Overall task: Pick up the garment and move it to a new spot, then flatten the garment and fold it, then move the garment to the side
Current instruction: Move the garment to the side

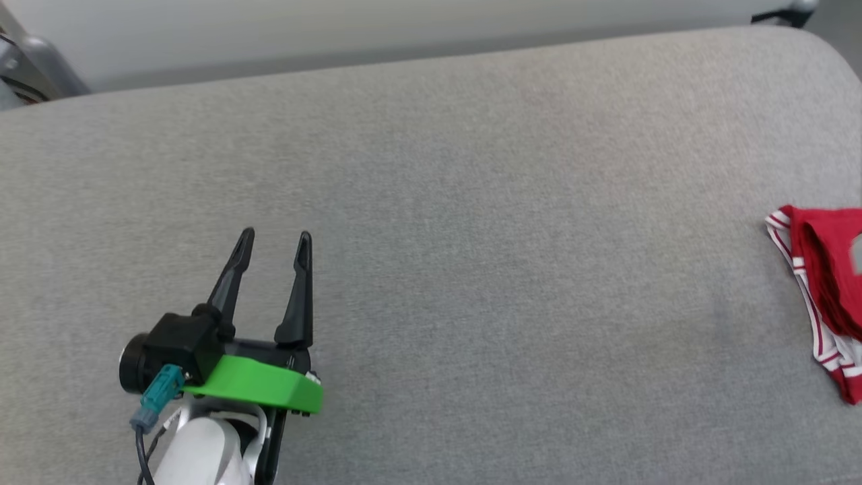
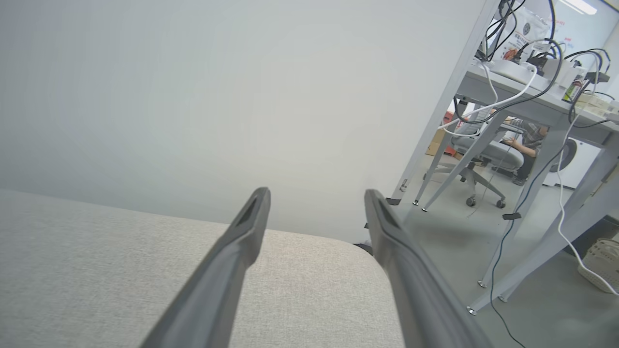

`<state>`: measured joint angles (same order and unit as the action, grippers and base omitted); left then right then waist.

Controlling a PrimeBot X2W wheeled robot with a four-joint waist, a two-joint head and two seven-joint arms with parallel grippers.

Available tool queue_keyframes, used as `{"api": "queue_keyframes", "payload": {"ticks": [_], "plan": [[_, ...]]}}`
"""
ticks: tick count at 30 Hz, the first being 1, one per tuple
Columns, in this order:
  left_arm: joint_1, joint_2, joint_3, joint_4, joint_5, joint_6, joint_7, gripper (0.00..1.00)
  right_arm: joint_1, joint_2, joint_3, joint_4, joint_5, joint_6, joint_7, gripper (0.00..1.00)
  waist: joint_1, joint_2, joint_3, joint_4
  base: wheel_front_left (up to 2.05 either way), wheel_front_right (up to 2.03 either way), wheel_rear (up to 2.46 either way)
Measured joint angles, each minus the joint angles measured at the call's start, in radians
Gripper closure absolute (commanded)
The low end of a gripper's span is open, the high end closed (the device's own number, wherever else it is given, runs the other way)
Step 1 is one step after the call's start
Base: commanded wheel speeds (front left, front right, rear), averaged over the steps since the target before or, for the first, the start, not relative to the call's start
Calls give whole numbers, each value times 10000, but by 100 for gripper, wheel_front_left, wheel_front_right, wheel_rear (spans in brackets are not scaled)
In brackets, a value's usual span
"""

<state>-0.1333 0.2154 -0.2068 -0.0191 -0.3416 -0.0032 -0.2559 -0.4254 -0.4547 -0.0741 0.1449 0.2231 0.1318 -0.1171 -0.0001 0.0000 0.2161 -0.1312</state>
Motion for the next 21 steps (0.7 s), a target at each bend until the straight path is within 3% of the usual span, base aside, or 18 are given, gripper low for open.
{"api": "queue_keyframes", "payload": {"ticks": [5, 11, 21], "plan": [[405, -249, 184, 458, -4, 86, 0, 0, 1402, 1452, -98, -1651, -73, 0, 98, 0, 0, 0, -584, 488, 0, 0, 0], [662, -583, 539, 476, 209, 38, -2, 0, 2919, 2874, 176, -2176, -207, -2, -318, 0, 0, 0, -1079, 977, 0, 0, 0], [966, -972, 1179, 775, 713, -474, 0, 0, 3744, 3800, 642, -1244, -725, -2, -1026, 0, -1, 0, -1417, 1276, 0, 0, 0]]}}
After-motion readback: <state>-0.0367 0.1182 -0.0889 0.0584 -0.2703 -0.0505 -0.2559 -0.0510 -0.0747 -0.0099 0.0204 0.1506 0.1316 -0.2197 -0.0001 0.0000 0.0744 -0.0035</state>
